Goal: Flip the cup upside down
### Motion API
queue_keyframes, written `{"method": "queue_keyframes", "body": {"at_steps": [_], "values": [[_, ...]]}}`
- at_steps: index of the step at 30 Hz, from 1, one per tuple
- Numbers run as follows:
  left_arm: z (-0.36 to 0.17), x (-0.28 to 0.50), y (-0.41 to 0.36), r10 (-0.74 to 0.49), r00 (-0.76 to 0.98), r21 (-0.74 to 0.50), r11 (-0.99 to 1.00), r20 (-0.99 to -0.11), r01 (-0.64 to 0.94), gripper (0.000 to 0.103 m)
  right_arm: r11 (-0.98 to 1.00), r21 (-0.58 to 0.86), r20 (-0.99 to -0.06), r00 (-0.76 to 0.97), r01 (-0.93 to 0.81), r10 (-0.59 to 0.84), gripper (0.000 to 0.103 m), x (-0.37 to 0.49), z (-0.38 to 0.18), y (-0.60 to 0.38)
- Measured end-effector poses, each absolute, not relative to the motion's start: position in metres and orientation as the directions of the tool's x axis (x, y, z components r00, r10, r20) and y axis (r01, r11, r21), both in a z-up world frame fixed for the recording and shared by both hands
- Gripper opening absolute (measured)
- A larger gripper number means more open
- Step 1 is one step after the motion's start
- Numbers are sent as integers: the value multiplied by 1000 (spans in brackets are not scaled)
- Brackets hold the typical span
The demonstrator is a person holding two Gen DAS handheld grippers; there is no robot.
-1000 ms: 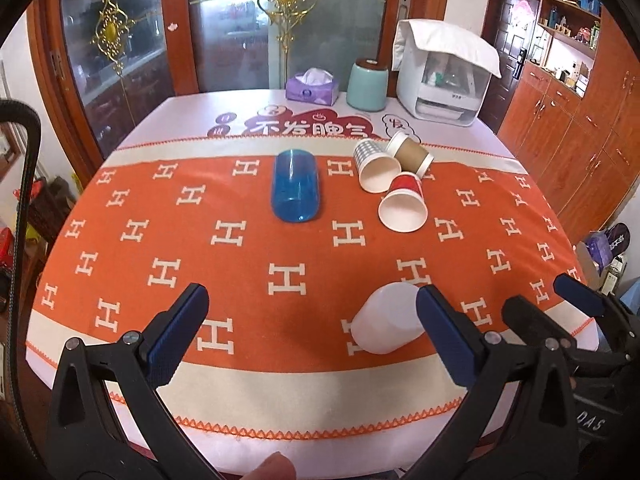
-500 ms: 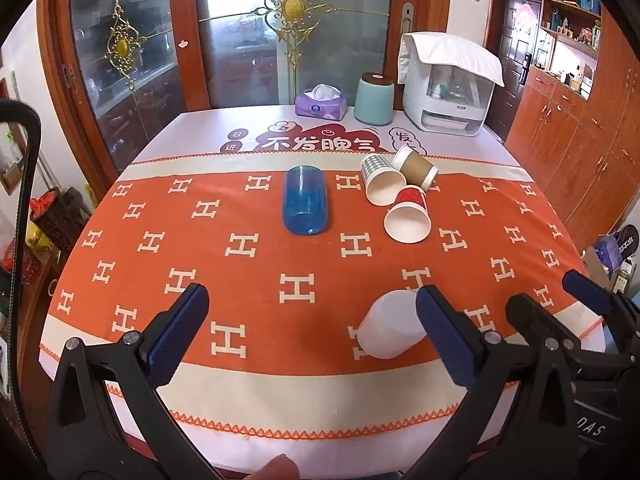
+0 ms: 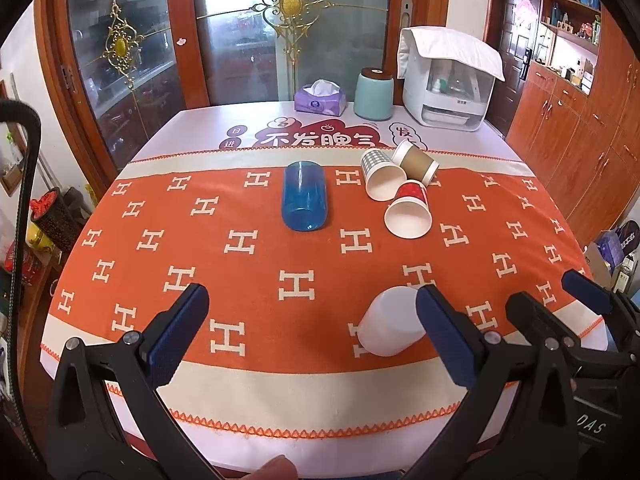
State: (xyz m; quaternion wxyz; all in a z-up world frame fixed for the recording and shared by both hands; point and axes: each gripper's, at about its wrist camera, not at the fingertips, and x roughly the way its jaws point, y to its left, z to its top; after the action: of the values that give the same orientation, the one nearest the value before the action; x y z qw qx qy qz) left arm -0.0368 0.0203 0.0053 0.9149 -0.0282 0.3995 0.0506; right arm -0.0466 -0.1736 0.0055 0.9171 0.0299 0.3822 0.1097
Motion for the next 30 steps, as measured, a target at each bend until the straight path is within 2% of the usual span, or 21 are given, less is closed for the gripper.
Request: {"method": "queue_keyframes", "body": {"at_steps": [30], "values": [[3,-37,21,83,677,3,993,-731,-118,102,974,143,-695,682,-178,226,95,-45,2,-172]]}}
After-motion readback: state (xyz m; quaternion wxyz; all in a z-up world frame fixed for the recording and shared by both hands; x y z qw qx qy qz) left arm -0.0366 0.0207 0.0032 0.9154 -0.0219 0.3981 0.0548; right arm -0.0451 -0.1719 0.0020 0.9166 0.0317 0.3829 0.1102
